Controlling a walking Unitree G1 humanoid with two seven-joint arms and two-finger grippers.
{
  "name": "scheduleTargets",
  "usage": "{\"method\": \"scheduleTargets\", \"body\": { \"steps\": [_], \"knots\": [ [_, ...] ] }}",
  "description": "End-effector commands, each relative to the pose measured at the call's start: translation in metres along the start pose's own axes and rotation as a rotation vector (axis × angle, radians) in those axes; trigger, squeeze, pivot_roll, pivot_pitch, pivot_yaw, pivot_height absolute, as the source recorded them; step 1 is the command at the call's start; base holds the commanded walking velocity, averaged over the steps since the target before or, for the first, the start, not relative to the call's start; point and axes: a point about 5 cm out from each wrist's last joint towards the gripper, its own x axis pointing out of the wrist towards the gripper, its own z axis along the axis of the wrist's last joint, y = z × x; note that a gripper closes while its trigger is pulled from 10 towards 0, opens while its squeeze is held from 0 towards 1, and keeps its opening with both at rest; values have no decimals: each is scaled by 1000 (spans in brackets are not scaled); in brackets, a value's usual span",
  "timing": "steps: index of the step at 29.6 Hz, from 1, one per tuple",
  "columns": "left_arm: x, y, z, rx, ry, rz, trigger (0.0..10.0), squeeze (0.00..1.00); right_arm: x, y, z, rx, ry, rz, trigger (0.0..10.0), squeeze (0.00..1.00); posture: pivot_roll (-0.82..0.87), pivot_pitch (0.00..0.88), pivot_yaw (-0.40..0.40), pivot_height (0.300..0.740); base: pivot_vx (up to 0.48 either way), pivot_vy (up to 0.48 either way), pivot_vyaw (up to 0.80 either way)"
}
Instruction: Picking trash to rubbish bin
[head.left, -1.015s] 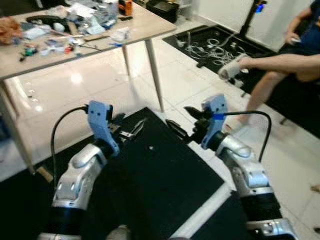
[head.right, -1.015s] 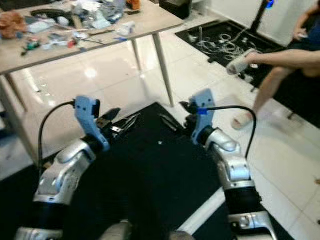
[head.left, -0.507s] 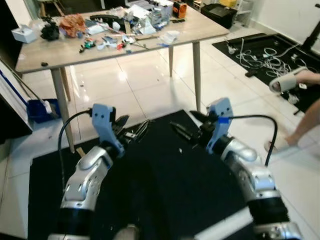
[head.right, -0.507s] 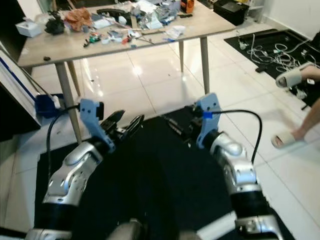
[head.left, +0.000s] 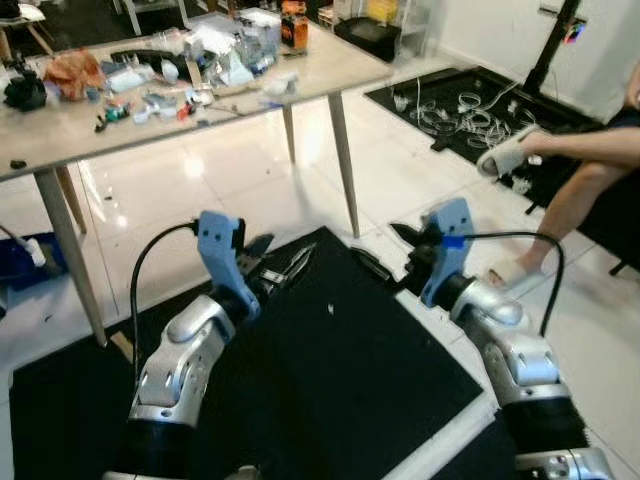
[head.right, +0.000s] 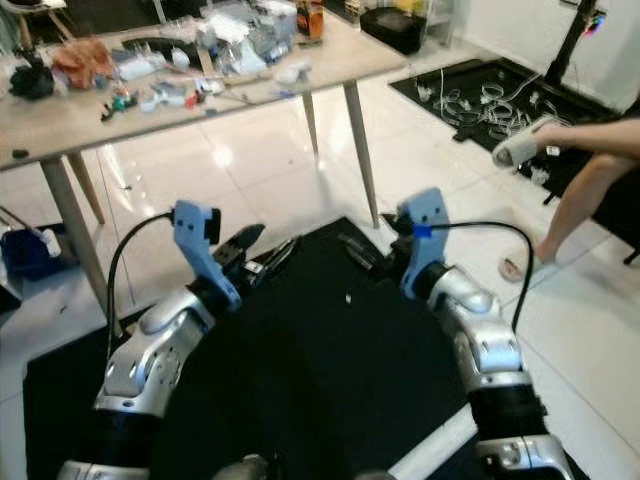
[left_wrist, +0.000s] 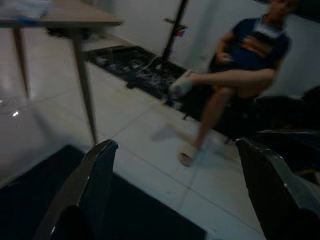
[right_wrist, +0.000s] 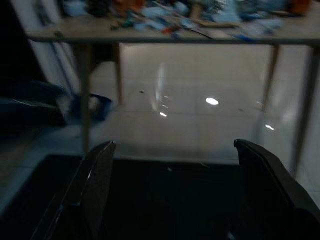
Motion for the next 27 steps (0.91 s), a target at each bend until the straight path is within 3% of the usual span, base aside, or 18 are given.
{"method": "scheduleTargets", "body": {
  "steps": [1, 27],
  "knots": [
    [2, -5, 0, -5, -8, -24, 10000, 0, -6, -5, -5, 1, 26, -22, 10000, 0, -72, 0, -23, 740, 334, 0, 0],
    [3, -6, -1, 3, -5, -36, 10000, 0, -7, -8, -9, 5, 31, -27, 10000, 0, -74, 0, -23, 740, 339, 0, 0]
  ]
}}
